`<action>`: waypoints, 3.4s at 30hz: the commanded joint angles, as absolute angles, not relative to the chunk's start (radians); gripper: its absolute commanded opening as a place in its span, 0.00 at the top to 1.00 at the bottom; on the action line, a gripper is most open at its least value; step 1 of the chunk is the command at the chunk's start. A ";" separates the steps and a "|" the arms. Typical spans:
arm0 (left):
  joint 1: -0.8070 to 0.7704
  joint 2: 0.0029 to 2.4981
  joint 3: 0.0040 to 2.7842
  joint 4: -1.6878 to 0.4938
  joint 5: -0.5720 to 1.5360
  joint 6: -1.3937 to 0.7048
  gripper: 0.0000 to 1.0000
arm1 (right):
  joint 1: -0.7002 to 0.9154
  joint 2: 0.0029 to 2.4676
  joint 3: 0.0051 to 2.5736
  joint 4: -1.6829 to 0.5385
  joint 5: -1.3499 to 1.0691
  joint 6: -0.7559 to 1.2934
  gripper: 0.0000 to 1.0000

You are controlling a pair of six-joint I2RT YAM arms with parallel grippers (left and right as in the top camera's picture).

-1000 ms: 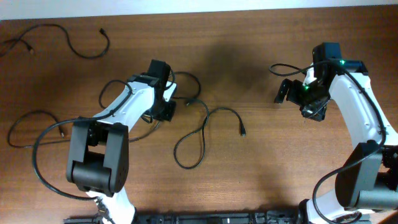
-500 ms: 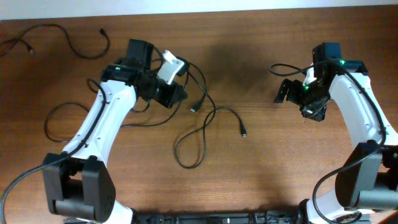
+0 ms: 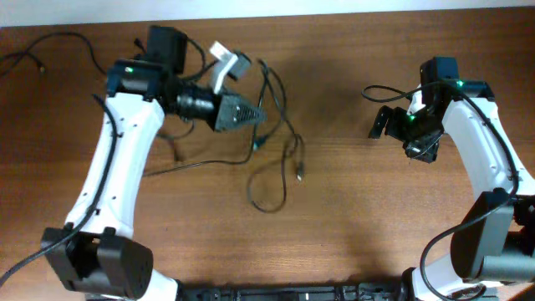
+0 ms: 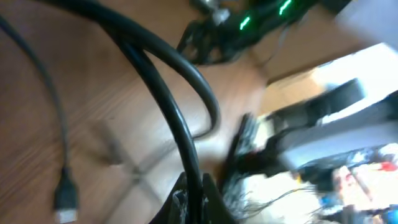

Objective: Untangle cables
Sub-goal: 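Pull the grasped cable leftward out of the pile with the left gripper, then place the cable at the left side and withdraw the left gripper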

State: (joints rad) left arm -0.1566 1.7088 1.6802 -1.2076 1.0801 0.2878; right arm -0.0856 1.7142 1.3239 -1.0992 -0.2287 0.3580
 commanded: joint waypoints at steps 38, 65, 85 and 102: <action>0.498 1.730 1.714 -0.390 -0.131 -0.960 1.00 | -0.086 1.703 1.328 -1.102 -0.224 0.348 0.02; 0.659 2.069 1.714 -0.685 0.077 -0.582 0.01 | -0.086 1.703 1.328 -1.102 -0.224 0.348 0.02; 0.853 2.180 1.585 -0.940 -0.109 -0.848 0.15 | -0.086 1.703 1.328 -1.102 -0.224 0.348 0.02; 0.851 2.211 1.597 -0.465 0.284 -0.520 1.00 | -0.086 1.703 1.328 -1.103 -0.224 0.348 0.02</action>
